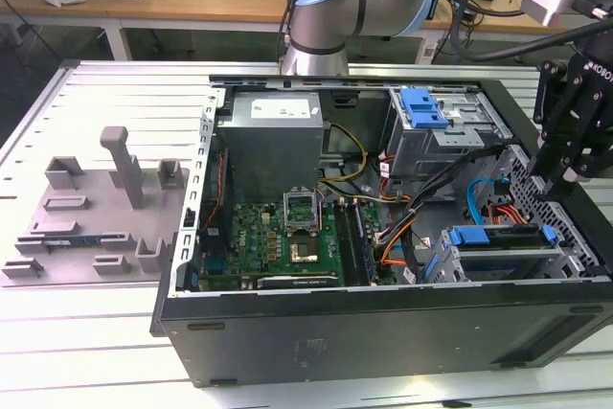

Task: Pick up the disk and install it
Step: 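Insert the second disk wire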

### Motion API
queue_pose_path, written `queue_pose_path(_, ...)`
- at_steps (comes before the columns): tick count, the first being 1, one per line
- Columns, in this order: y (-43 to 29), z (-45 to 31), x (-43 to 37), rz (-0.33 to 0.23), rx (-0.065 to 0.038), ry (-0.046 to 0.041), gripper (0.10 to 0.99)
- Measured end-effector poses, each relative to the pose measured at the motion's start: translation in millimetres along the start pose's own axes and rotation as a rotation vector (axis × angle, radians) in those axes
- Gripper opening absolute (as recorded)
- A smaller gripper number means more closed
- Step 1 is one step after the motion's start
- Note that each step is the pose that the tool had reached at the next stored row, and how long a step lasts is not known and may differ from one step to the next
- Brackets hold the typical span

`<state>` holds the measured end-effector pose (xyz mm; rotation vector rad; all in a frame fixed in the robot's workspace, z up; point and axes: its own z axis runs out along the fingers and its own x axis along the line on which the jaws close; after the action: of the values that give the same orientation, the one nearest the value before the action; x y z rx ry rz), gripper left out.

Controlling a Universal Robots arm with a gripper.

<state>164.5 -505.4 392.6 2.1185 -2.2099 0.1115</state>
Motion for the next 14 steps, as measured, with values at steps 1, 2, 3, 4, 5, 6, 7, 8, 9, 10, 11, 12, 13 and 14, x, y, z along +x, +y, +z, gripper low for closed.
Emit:
queue_pose_path(1, 0.3, -0.8, -5.6, 0.0, 0.001, 0.016, 0.365)
queue_pose_path(2, 0.6, -1.6, -13.2, 0.0, 0.002, 0.0376, 0.365)
queue_pose_path(3, 1.1, -2.6, -23.4, 0.001, 0.003, 0.0729, 0.365)
queue_pose_path(4, 3.0, -2.3, -29.4, 0.001, 0.004, 0.0938, 0.365)
queue_pose_path(5, 6.7, -1.5, -31.6, 0.001, 0.004, 0.1022, 0.365)
queue_pose_path(6, 10.5, -0.6, -32.5, 0.001, 0.004, 0.1065, 0.365)
queue_pose_path(7, 17.2, 0.8, -34.0, 0.001, 0.005, 0.1136, 0.365)
queue_pose_path(8, 21.0, 1.8, -34.8, 0.001, 0.005, 0.1172, 0.365)
queue_pose_path(9, 25.1, 3.1, -35.7, 0.001, 0.005, 0.1214, 0.365)
queue_pose_path(10, 29.3, 4.8, -37.0, 0.001, 0.005, 0.1283, 0.365)
queue_pose_path(11, 30.8, 6.6, -42.5, 0.001, 0.007, 0.1581, 0.365)
queue_pose_path(12, 31.1, 7.5, -48.9, 0.001, 0.007, 0.1813, 0.365)
queue_pose_path(13, 31.2, 7.7, -51.7, 0.001, 0.008, 0.1922, 0.365)
queue_pose_path(14, 31.3, 8.1, -54.2, 0.001, 0.008, 0.2021, 0.365)
